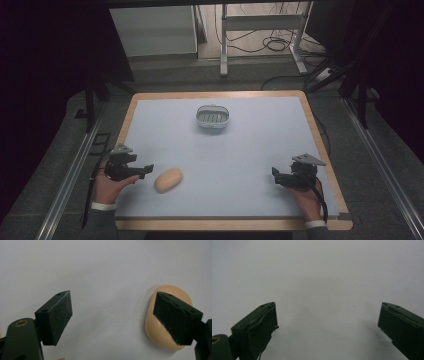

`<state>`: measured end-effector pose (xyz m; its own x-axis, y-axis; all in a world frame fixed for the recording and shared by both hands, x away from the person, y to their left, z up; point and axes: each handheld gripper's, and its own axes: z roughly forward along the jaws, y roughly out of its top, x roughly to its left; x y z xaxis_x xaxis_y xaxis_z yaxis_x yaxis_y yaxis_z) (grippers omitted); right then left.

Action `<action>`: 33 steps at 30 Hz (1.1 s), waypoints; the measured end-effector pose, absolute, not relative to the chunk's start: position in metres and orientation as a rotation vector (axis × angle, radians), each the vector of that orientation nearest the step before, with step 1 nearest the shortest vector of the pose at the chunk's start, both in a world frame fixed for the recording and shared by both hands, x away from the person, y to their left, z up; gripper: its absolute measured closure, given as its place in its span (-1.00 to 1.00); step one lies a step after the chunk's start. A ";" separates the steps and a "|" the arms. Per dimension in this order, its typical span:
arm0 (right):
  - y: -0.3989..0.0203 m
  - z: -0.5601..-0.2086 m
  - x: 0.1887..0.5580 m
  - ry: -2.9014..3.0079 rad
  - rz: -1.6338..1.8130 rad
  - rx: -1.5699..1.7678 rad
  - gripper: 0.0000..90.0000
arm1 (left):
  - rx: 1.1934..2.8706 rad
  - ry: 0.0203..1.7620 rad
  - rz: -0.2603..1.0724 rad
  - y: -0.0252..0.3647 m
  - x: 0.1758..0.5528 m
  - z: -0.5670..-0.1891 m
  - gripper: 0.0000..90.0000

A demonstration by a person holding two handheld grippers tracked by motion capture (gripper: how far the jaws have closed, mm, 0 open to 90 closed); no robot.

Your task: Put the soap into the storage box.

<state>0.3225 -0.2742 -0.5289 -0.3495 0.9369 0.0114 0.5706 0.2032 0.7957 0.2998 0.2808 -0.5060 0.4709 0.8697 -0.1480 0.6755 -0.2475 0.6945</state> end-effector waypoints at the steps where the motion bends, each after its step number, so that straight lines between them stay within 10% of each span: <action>1: -0.274 -0.529 0.323 2.001 1.002 1.398 -0.91 | 2.006 1.279 0.347 0.281 0.300 -0.506 -0.65; 33: -0.275 -0.529 0.317 1.982 1.032 1.359 -0.82 | 2.133 1.247 0.392 0.263 0.296 -0.485 -0.65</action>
<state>0.3174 -0.2748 -0.5286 -0.3610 0.9326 0.0018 0.5363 0.2060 0.8185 0.2965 0.2631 -0.4849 0.5078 0.8596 -0.0571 0.6724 -0.3540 0.6500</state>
